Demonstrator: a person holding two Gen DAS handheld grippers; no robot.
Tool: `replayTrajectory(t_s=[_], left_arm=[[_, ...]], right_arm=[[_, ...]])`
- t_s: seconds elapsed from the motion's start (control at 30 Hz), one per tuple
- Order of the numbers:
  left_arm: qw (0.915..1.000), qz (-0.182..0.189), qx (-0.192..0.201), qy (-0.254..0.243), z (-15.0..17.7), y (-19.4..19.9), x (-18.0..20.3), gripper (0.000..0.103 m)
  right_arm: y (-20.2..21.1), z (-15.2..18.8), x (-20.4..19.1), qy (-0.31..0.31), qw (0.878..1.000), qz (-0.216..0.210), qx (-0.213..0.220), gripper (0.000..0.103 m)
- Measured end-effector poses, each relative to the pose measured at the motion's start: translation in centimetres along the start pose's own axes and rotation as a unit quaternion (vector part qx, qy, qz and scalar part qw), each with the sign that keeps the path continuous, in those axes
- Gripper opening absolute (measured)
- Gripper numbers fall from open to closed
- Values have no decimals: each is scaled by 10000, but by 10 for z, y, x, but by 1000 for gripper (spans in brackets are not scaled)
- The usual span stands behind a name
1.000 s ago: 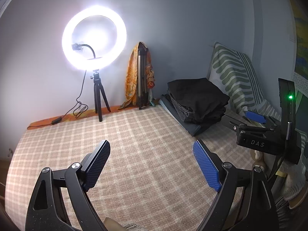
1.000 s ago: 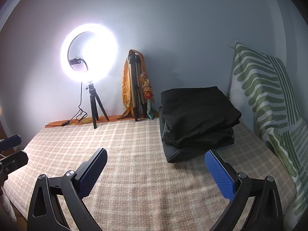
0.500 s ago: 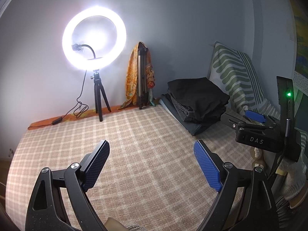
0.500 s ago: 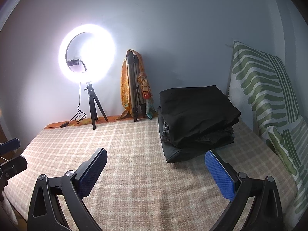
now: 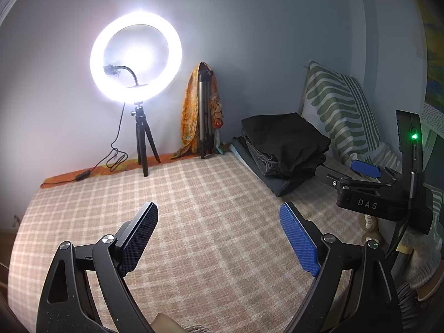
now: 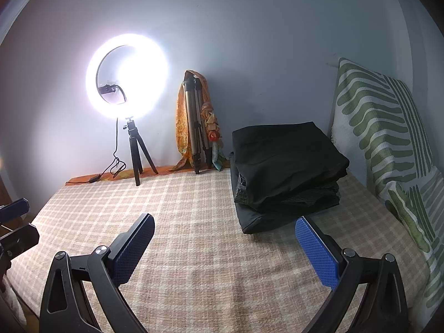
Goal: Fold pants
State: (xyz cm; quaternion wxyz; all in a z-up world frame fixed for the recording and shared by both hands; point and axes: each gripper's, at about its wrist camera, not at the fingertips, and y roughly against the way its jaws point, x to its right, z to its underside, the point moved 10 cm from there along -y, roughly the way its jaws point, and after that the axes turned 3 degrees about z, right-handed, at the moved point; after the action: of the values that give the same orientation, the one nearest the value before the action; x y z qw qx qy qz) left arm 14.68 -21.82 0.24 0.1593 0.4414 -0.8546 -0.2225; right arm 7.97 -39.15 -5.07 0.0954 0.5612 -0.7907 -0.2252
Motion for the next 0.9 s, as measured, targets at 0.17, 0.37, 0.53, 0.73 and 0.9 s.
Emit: replayTrajectory(t_s=[0.17, 0.37, 0.53, 0.73, 0.9], left_arm=[[10000, 11, -11, -22, -1, 0, 1, 89], [10000, -6, 4, -16, 0, 1, 1, 90], [10000, -14, 11, -5, 0, 1, -1, 90], [10000, -68, 26, -20, 1, 1, -3, 90], [9999, -97, 64, -11, 1, 2, -5, 90]], right_arm=[[-1, 0, -1, 3, 10000, -6, -9, 103], [-2, 1, -1, -32, 10000, -30, -14, 103], [-2, 2, -3, -11, 10000, -41, -23, 103], [-3, 1, -5, -13, 10000, -70, -32, 103], [-3, 2, -11, 23, 9999, -111, -34, 103]])
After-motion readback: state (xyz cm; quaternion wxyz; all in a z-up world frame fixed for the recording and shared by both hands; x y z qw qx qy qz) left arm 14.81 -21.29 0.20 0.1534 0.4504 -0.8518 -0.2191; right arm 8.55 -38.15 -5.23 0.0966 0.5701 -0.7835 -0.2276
